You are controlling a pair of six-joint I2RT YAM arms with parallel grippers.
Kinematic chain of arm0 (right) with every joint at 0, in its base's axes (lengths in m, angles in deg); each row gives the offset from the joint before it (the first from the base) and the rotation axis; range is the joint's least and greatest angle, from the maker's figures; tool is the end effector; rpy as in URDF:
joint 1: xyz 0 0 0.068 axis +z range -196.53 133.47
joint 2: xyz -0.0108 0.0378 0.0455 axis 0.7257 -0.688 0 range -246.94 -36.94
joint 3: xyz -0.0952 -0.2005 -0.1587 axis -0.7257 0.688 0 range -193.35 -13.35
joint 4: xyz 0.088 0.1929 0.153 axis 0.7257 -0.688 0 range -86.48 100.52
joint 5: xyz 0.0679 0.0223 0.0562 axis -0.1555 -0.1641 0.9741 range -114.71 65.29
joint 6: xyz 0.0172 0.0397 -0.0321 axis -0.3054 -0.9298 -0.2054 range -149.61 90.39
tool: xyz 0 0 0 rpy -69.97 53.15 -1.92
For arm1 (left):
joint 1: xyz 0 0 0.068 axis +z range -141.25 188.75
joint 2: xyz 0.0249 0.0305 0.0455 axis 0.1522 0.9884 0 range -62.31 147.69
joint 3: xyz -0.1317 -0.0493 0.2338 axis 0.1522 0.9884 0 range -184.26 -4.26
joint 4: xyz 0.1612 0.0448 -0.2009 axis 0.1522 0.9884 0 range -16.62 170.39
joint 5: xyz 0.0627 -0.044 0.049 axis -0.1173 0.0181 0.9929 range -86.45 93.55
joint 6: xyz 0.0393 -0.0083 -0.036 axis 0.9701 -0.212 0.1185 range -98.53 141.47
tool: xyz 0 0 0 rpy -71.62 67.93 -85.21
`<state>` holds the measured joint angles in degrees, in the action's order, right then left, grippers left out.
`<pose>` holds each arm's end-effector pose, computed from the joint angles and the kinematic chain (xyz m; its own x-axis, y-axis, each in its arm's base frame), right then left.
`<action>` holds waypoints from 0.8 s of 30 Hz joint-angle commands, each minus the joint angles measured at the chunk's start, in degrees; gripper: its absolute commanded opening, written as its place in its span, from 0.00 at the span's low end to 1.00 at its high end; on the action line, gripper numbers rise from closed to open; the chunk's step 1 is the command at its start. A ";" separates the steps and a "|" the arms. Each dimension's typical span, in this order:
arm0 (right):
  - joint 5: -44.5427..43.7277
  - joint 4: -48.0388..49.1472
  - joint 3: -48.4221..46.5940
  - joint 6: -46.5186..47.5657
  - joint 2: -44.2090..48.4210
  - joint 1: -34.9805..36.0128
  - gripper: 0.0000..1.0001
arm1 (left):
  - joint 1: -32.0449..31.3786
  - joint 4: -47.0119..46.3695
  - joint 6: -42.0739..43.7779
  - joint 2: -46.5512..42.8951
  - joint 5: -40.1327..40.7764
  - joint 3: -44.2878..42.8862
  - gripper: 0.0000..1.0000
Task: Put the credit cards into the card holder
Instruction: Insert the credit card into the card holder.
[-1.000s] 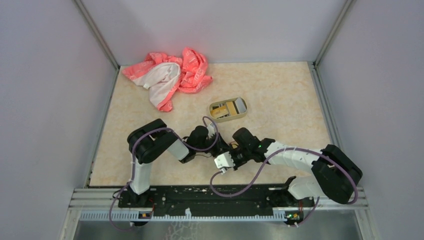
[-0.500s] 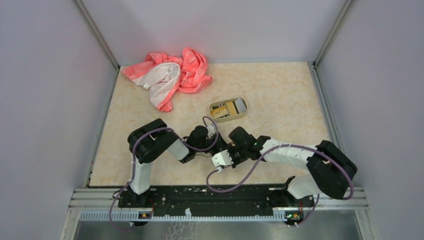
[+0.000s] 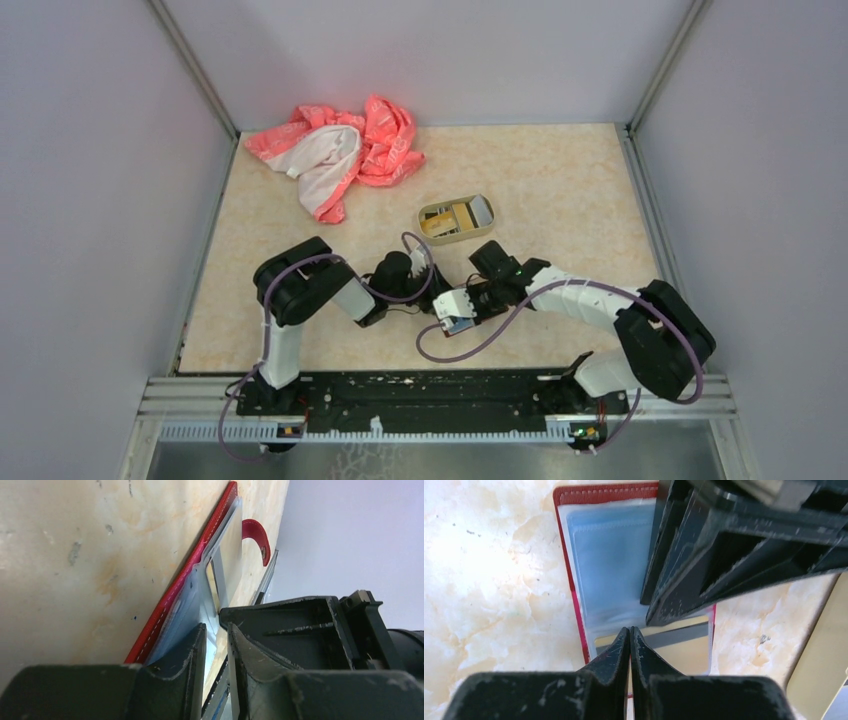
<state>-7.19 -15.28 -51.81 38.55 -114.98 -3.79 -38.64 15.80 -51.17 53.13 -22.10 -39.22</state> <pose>0.1671 0.1688 0.1638 0.4378 -0.8006 -0.4091 -0.8948 -0.3438 -0.2848 0.2127 -0.2540 0.0790 -0.9695 -0.2169 -0.1142 0.0272 0.3678 -0.9295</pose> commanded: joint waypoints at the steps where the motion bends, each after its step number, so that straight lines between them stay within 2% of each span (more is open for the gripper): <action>1: 1.51 -2.97 -2.39 0.63 1.66 -1.78 0.00 | 0.71 2.52 2.45 -0.90 1.18 1.96 0.30; 8: 3.35 -3.48 -2.94 -0.19 1.71 -3.28 0.00 | 1.24 4.12 4.40 -3.62 2.75 2.62 0.32; 15: 21.47 -6.47 -5.13 -3.85 5.04 -10.76 0.00 | 1.25 8.12 11.07 -11.43 5.53 3.50 0.30; 19: 26.12 -4.47 -5.32 -9.17 7.59 -15.23 0.09 | 1.25 9.58 17.16 -19.40 8.35 6.71 0.28; 24: 25.65 -4.73 -5.51 -9.50 9.37 -17.59 0.24 | 1.25 13.70 24.62 -33.17 13.61 12.82 0.27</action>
<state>14.20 -20.37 -54.76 30.77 -107.77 -19.92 -37.68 26.16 -35.18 28.73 -13.86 -30.48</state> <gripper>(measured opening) 0.205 0.277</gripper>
